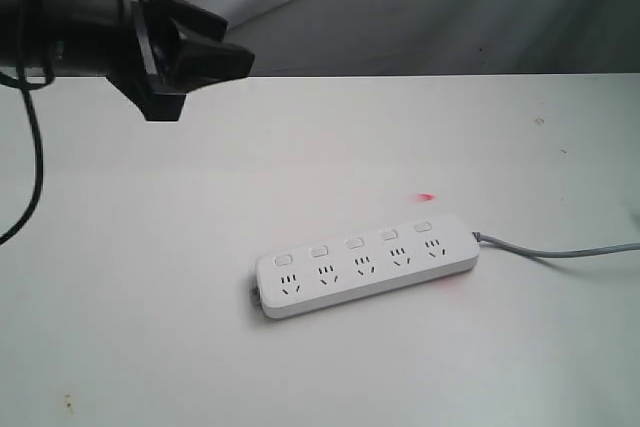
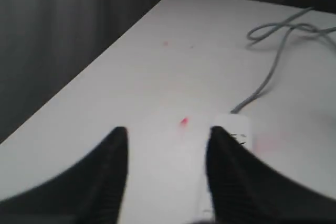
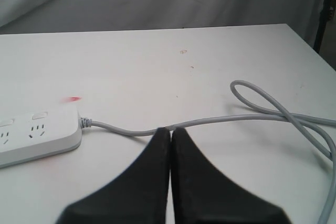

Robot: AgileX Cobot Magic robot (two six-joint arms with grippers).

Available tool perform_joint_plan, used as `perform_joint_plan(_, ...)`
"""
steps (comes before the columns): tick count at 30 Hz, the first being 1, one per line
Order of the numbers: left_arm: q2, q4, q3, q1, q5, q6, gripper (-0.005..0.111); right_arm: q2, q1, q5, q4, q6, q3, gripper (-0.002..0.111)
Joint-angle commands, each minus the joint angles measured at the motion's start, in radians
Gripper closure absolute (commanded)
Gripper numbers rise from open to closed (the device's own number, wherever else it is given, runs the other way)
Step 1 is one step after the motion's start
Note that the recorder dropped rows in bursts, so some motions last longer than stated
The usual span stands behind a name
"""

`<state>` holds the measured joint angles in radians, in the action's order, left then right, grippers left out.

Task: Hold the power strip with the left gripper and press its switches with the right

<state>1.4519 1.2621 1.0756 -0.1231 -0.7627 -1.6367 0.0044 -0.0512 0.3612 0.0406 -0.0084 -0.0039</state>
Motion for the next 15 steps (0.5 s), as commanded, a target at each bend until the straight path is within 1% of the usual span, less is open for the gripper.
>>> perform_joint_plan(1, -0.099, -0.025, 0.0, -0.004, -0.187, 0.106, 0.106, -0.004, -0.009, -0.014, 0.001, 0.001, 0.004, 0.108)
perform_joint_plan(2, -0.121, -0.042, 0.0, -0.004, -0.207, 0.193, 0.107, -0.004, -0.009, -0.014, 0.001, 0.001, 0.004, 0.108)
perform_joint_plan(4, -0.153, -0.093, 0.0, -0.004, -0.197, 0.333, 0.107, -0.004, -0.009, -0.014, 0.001, 0.001, 0.004, 0.108)
perform_joint_plan(6, -0.18, -0.152, 0.0, 0.007, -0.171, 0.415, 0.107, -0.004, -0.009, -0.014, 0.001, 0.001, 0.004, 0.108)
perform_joint_plan(8, -0.202, -0.198, 0.0, 0.05, -0.171, 0.456, 0.107, -0.004, -0.009, -0.014, 0.001, 0.001, 0.004, 0.108)
perform_joint_plan(9, -0.213, -0.203, 0.0, 0.086, -0.173, 0.462, 0.107, -0.004, -0.009, -0.014, 0.001, 0.001, 0.004, 0.108)
perform_joint_plan(11, -0.233, -0.164, 0.0, 0.17, -0.173, 0.52, 0.107, -0.004, -0.009, -0.014, 0.001, 0.001, 0.004, 0.108)
perform_joint_plan(12, -0.245, -0.121, 0.0, 0.223, -0.166, 0.586, 0.107, -0.004, -0.009, -0.014, 0.001, 0.001, 0.004, 0.108)
perform_joint_plan(15, -0.288, 0.0, 0.0, 0.391, -0.091, 0.863, 0.107, -0.004, -0.009, -0.014, 0.001, 0.001, 0.004, 0.108)
